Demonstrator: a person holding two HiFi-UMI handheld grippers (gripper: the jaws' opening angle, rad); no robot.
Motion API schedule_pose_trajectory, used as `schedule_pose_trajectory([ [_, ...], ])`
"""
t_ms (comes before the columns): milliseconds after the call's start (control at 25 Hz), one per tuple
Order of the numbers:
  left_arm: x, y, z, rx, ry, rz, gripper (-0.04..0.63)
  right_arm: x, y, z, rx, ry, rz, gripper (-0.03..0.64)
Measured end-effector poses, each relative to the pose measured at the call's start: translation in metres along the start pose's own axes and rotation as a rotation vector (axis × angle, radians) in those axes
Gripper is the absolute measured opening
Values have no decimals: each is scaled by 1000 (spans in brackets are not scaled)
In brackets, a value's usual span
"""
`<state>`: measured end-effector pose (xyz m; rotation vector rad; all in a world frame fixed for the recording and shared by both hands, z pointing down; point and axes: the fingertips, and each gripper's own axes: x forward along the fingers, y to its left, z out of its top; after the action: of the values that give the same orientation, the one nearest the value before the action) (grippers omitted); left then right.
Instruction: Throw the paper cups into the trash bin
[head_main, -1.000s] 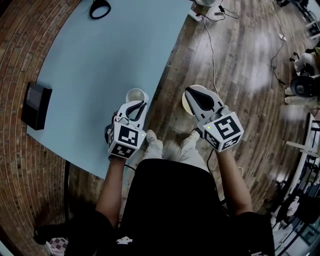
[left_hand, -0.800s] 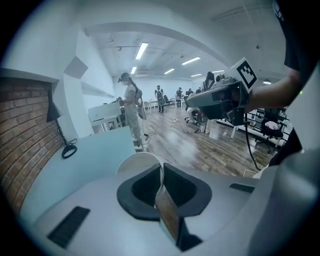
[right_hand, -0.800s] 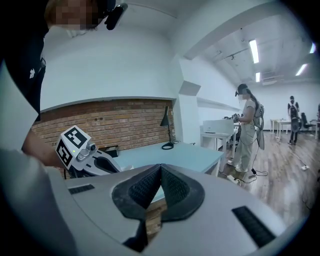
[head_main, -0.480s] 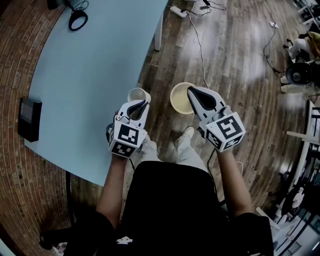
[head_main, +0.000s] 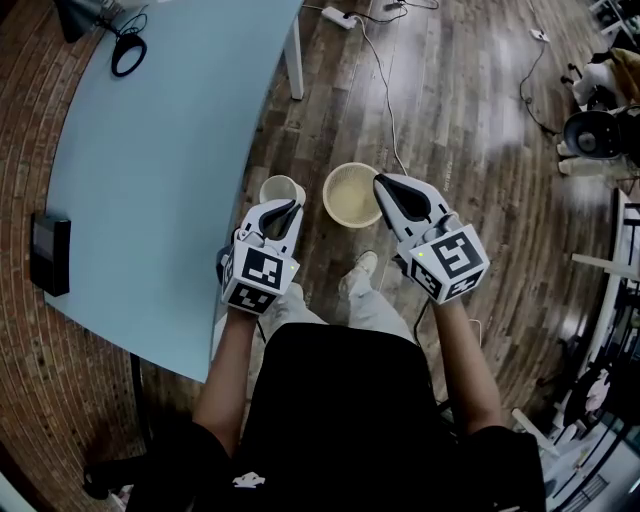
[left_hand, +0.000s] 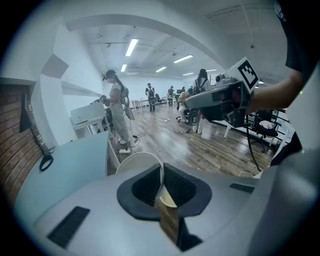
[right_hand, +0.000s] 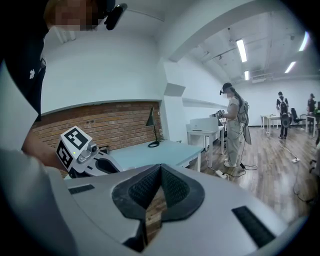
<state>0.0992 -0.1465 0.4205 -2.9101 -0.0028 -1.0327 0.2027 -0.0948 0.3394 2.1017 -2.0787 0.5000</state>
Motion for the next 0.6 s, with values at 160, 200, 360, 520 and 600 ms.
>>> schedule_pose_trajectory([
  [160, 20, -11, 12, 0, 10, -3, 31, -8, -25, -9, 23, 3, -6, 5],
  [200, 25, -15, 14, 2, 15, -5, 31, -10, -30, -13, 29, 7, -6, 5],
  [360, 46, -27, 21, 11, 36, -22, 31, -18, -51, -25, 48, 16, -4, 5],
  [520, 67, -40, 32, 11, 42, -32, 31, -28, -74, -36, 67, 23, -8, 5],
  [600, 78, -46, 37, 14, 45, -34, 31, -32, -85, -42, 80, 25, -9, 5],
])
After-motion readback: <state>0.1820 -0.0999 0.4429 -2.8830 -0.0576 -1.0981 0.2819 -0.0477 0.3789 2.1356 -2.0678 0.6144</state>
